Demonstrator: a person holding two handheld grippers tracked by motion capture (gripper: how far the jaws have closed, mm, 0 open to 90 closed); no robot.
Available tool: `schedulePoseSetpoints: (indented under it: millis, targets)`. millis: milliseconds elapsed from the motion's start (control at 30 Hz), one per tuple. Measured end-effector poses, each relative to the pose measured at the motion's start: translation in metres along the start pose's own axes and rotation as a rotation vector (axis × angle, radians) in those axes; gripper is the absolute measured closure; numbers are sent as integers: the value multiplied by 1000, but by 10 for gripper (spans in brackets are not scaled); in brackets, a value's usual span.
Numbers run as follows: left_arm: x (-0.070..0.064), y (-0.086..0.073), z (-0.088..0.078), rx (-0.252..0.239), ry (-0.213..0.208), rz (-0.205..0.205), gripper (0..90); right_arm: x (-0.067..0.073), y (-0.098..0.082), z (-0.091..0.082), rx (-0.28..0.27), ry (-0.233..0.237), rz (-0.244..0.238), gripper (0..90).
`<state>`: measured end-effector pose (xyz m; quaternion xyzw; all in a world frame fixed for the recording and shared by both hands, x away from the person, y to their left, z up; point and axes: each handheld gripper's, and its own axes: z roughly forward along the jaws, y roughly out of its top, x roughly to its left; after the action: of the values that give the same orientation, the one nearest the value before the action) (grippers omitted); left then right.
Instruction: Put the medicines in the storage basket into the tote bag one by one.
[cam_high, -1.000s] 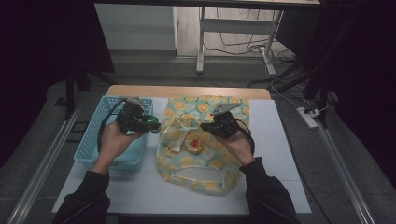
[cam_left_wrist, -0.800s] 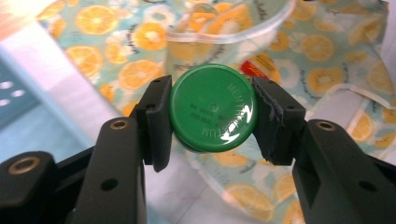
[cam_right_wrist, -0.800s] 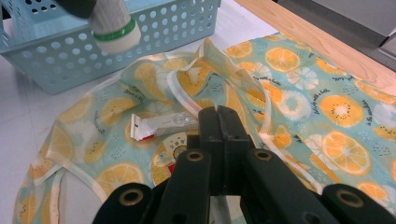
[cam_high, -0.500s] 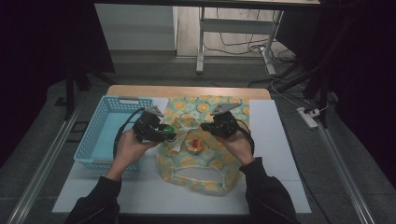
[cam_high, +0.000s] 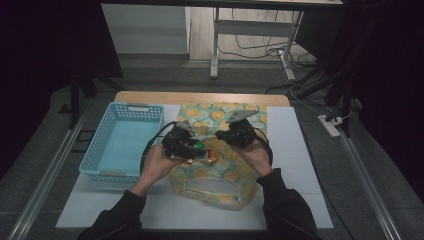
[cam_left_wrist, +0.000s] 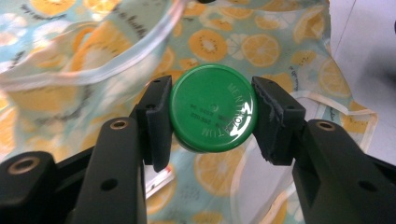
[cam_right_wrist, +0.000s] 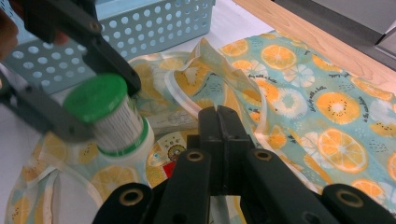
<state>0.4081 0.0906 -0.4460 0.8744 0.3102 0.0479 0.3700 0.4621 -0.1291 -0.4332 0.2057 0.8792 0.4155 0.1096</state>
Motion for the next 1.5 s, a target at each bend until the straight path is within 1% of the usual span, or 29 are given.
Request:
schedulePoseSetpoints:
  millis: [100, 267, 433, 533, 600, 767, 1200, 1333, 1500]
  targets:
    - [-4, 5, 9, 4, -10, 14, 519, -1, 0, 0, 1, -2, 1, 900]
    - [-9, 13, 23, 2, -26, 23, 519, -2, -1, -1, -1, -4, 4, 900]
    - [-12, 19, 37, 8, -25, 42, 519, -3, -1, -1, -3, -4, 7, 900]
    - [-13, 21, 45, 2, -31, 40, 519, -3, -1, -1, -4, -4, 9, 900]
    - [-13, 22, 50, 8, -27, 50, 519, -3, -1, -1, -4, -4, 9, 900]
    - [-13, 25, 59, 0, -26, 52, 519, -3, -1, 0, -3, -3, 5, 900]
    - [-13, 25, 77, 0, -9, 70, 518, -2, -2, 1, 3, -4, 4, 900]
    - [-11, 24, 82, 11, -3, 78, 518, -3, -2, 1, 3, -6, 6, 900]
    - [-9, 21, 89, 19, -1, 71, 517, -4, -3, 1, 4, -7, 8, 900]
